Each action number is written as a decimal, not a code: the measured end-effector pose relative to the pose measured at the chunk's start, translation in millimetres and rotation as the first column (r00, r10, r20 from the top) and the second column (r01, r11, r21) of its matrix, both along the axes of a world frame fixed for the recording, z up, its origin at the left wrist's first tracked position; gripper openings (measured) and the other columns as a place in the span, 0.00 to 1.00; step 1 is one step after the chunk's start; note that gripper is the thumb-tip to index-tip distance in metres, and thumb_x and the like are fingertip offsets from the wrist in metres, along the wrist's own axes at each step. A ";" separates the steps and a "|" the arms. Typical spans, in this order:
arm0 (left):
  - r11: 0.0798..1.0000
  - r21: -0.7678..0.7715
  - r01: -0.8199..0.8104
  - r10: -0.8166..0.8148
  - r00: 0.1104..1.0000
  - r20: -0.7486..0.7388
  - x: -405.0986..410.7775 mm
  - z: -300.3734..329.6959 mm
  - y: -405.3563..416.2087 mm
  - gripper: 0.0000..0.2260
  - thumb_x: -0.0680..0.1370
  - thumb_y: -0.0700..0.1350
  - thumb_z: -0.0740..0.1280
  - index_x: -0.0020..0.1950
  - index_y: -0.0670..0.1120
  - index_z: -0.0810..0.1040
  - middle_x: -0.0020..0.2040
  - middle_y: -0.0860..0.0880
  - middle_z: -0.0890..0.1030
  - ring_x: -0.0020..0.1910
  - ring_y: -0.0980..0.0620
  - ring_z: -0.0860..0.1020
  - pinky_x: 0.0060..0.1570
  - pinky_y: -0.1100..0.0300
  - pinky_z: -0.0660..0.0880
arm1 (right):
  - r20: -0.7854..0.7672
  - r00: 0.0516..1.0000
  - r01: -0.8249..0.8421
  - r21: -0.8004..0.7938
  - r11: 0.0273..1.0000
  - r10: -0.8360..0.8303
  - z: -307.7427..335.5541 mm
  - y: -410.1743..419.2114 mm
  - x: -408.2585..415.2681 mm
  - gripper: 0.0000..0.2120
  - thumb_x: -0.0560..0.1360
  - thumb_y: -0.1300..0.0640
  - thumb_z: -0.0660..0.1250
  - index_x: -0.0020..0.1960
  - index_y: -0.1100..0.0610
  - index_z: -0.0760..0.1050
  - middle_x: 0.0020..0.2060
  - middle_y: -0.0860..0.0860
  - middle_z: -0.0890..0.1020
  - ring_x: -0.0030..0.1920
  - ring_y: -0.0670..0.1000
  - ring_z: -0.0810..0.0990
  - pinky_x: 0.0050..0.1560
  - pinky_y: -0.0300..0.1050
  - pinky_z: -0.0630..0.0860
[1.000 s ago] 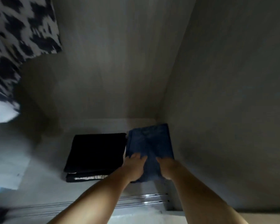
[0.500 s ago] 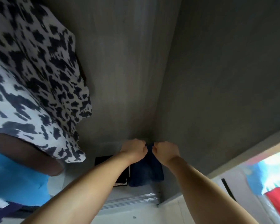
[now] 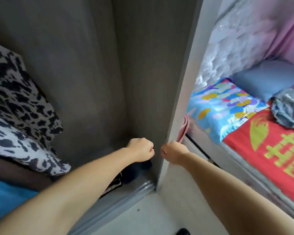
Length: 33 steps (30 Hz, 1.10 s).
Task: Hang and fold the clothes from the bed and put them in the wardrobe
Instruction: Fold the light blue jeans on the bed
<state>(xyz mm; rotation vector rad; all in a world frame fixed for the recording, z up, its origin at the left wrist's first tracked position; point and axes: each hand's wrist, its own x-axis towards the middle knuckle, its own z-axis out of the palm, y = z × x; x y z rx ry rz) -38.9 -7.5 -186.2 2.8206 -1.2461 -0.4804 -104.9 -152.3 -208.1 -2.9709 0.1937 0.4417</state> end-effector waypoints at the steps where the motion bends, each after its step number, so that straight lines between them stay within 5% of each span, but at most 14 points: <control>1: 0.998 0.004 0.066 -0.066 0.998 0.013 -9.1 1.3 -14.7 0.10 0.79 0.50 0.57 0.41 0.49 0.72 0.48 0.45 0.80 0.50 0.41 0.78 0.42 0.57 0.69 | -0.008 0.999 0.031 -0.015 0.999 -0.031 5.8 -13.1 -11.7 0.17 0.81 0.52 0.53 0.58 0.58 0.77 0.55 0.57 0.81 0.55 0.60 0.79 0.48 0.47 0.73; 10: 0.896 -0.104 0.431 -0.421 0.901 0.110 -90.1 34.2 -208.4 0.14 0.78 0.50 0.58 0.50 0.44 0.79 0.53 0.42 0.81 0.54 0.40 0.78 0.47 0.55 0.72 | 0.082 0.881 0.470 -0.058 0.881 -0.465 55.9 -171.0 -163.0 0.16 0.80 0.53 0.54 0.57 0.57 0.77 0.56 0.57 0.80 0.56 0.59 0.78 0.50 0.47 0.73; 16: 0.824 -0.138 0.550 -0.545 0.835 0.077 -192.6 38.5 -346.7 0.12 0.79 0.49 0.57 0.44 0.44 0.76 0.50 0.44 0.80 0.50 0.42 0.77 0.41 0.56 0.69 | -0.002 0.747 0.662 -0.086 0.744 -0.665 53.6 -284.8 -303.4 0.14 0.81 0.53 0.53 0.50 0.57 0.75 0.40 0.52 0.75 0.42 0.54 0.72 0.43 0.45 0.73; 20: 0.768 -0.145 0.623 -0.627 0.778 0.024 -264.8 31.1 -426.1 0.15 0.80 0.50 0.57 0.45 0.42 0.77 0.44 0.45 0.79 0.44 0.42 0.77 0.38 0.55 0.69 | -0.001 0.598 0.800 -0.069 0.597 -0.801 55.5 -355.1 -391.2 0.07 0.79 0.52 0.56 0.46 0.52 0.71 0.44 0.53 0.76 0.44 0.54 0.72 0.49 0.47 0.74; 26: 0.687 -0.142 0.713 -0.719 0.695 0.011 -331.9 29.2 -508.2 0.15 0.81 0.48 0.56 0.37 0.44 0.69 0.35 0.47 0.73 0.33 0.47 0.69 0.29 0.59 0.61 | -0.040 0.461 0.884 -0.071 0.463 -0.886 52.9 -421.8 -469.7 0.17 0.81 0.55 0.53 0.34 0.55 0.66 0.36 0.50 0.75 0.41 0.55 0.80 0.36 0.44 0.72; 30: 0.685 -0.125 0.718 -0.724 0.690 0.001 -334.4 22.7 -561.2 0.14 0.81 0.48 0.56 0.38 0.44 0.70 0.35 0.48 0.72 0.32 0.48 0.68 0.30 0.59 0.63 | -0.059 0.465 0.883 -0.042 0.468 -0.883 40.9 -460.8 -470.8 0.16 0.82 0.55 0.53 0.38 0.57 0.70 0.41 0.52 0.79 0.44 0.55 0.82 0.40 0.46 0.76; 33: 0.689 -0.099 0.718 -0.721 0.693 0.013 -328.4 14.1 -604.7 0.13 0.80 0.47 0.56 0.37 0.44 0.69 0.33 0.49 0.70 0.31 0.49 0.66 0.28 0.59 0.60 | -0.083 0.487 0.869 -0.048 0.492 -0.869 28.4 -497.3 -460.7 0.18 0.82 0.54 0.53 0.34 0.54 0.65 0.38 0.51 0.75 0.41 0.55 0.78 0.36 0.43 0.72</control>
